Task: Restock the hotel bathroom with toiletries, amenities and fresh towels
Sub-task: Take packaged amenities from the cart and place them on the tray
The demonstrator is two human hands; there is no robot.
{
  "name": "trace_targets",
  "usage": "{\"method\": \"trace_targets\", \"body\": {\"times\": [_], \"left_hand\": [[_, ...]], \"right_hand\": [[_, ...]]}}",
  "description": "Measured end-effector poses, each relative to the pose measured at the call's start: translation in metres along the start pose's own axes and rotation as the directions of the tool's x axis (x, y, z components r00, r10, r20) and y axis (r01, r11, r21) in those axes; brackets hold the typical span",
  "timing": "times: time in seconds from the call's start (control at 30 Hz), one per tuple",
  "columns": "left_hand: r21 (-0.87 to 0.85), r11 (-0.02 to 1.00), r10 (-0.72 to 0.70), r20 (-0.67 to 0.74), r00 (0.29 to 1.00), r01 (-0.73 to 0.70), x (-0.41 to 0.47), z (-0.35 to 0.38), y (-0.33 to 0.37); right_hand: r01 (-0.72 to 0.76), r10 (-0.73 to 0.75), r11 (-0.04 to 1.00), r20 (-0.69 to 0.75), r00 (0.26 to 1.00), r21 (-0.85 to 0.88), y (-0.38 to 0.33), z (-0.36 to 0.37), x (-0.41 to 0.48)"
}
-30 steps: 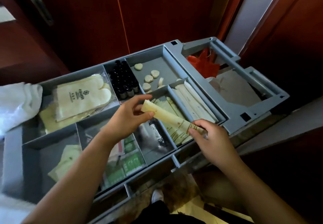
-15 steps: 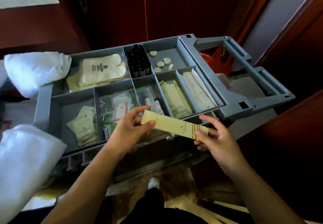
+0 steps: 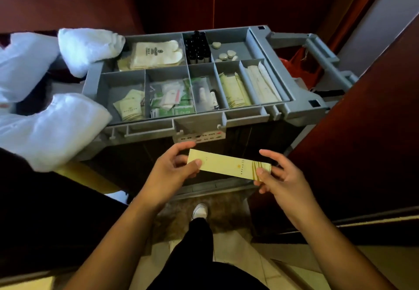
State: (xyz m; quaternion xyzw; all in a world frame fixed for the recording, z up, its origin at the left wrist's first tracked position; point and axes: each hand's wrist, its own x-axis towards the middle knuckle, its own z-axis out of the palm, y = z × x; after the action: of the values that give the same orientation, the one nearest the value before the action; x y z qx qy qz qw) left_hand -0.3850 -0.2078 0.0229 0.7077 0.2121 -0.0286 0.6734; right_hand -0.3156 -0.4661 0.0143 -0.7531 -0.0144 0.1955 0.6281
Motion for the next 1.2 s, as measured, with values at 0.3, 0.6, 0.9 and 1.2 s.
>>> {"method": "trace_targets", "body": {"times": [0.3, 0.6, 0.9, 1.2], "left_hand": [[-0.014, 1.0, 0.009, -0.146, 0.989, -0.011, -0.095, -0.01, -0.045], [-0.016, 1.0, 0.016, -0.312, 0.95, -0.022, -0.173, -0.059, -0.076], [-0.086, 0.996, -0.008, -0.464, 0.886, -0.036, -0.25, -0.13, -0.12], [-0.21, 0.976, -0.167, -0.528, 0.833, 0.062, -0.349, -0.234, -0.179]], "right_hand": [[0.011, -0.009, 0.999, 0.056, 0.998, -0.036, 0.025, 0.023, -0.067], [0.073, -0.037, 0.989, 0.258, 0.965, -0.129, 0.017, 0.081, -0.097], [0.109, 0.007, 0.968, 0.461, 0.887, -0.225, 0.023, 0.179, -0.125], [0.106, 0.119, 0.943, 0.618, 0.777, -0.315, 0.039, 0.314, -0.181]]}}
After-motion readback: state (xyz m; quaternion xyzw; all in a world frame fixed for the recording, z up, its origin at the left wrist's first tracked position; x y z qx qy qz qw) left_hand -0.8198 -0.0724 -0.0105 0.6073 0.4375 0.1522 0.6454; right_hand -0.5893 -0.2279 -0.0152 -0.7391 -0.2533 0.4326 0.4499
